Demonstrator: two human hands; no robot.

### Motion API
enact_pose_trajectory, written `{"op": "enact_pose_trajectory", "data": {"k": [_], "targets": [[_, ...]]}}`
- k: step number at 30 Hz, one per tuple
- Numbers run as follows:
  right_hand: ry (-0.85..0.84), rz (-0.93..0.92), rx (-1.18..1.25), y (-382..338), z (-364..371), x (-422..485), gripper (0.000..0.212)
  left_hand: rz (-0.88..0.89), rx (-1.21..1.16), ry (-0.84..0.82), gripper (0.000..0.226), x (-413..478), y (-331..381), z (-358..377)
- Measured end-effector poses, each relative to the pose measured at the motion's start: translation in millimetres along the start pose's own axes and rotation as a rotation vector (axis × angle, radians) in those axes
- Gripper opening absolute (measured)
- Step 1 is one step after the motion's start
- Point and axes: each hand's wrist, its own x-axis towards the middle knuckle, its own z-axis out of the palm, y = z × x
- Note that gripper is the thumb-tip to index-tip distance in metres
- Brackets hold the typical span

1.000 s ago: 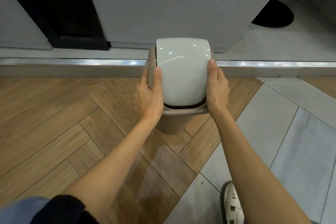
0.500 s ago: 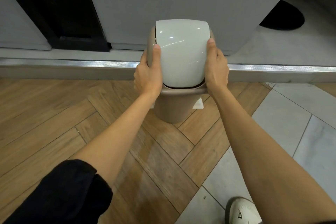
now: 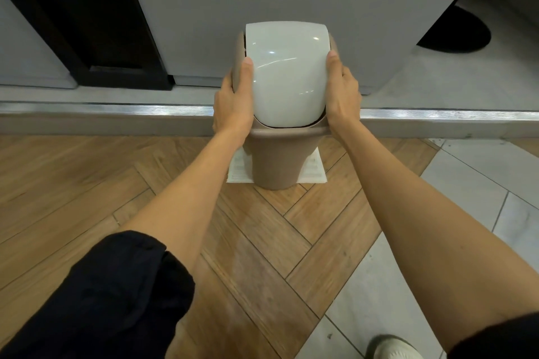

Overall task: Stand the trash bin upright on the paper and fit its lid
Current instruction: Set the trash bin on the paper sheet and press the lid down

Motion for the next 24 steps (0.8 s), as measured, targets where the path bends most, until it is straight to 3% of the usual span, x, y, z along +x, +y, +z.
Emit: {"op": "enact_pose_trajectory", "data": {"k": [10,24], "targets": [[0.032,0.007,-0.002,2,3,9,0.057,0.034,-0.028,-0.06,0.071,11,-4,1],[-0.041,0.025,0.093,0,-3,9,0.064,-0.012,0.056,-0.105,0.09,14,2,-5]]}}
